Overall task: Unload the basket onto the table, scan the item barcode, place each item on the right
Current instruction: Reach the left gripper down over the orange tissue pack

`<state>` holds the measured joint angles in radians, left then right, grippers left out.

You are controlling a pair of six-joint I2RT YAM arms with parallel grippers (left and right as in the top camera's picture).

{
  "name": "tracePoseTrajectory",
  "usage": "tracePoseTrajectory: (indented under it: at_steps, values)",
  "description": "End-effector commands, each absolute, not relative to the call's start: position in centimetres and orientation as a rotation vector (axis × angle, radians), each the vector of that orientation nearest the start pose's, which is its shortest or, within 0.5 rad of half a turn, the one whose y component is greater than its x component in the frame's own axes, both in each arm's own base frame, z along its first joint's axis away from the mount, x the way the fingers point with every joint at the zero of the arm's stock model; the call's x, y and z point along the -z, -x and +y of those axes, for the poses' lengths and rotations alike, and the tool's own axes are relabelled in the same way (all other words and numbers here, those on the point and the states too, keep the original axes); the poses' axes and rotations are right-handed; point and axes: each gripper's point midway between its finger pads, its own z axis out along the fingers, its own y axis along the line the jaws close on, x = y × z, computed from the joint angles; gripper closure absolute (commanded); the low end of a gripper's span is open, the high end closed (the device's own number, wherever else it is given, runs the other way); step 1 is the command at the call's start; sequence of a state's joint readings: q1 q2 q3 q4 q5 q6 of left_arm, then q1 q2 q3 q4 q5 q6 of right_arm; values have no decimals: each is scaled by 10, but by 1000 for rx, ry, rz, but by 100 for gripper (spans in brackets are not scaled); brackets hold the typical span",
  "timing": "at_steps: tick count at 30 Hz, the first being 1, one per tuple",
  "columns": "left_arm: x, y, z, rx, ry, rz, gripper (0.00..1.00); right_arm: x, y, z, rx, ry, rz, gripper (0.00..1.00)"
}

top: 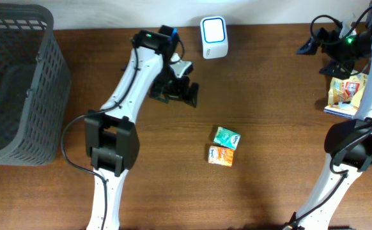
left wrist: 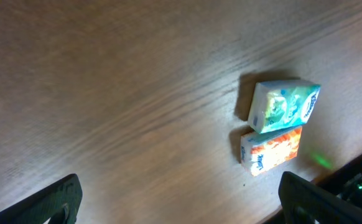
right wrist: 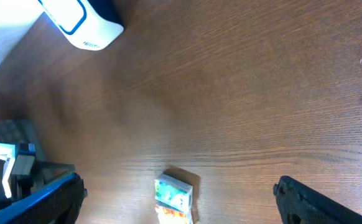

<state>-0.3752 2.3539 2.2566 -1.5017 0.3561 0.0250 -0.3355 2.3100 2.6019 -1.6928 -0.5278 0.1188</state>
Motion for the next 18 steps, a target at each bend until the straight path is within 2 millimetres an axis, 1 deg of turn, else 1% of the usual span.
tracePoseTrajectory:
  at_steps: [1,3,10,14,18]
  values:
    - [-100,-394,-212,349,-537,3161,1,-224,-456,-65,-701,-532,2765,2]
    - [-98,-394,-206,277,-483,3179,1,-224,-456,-66,-700,-535,2764,2]
    - [-99,-383,-200,255,-475,3233,1,-224,-456,-66,-701,-534,2765,2]
    - [-100,-369,-195,234,-479,3292,1,-224,-456,-66,-700,-534,2764,2]
    - [-94,-356,-193,213,-490,3348,1,-224,-456,-66,-701,-534,2764,2]
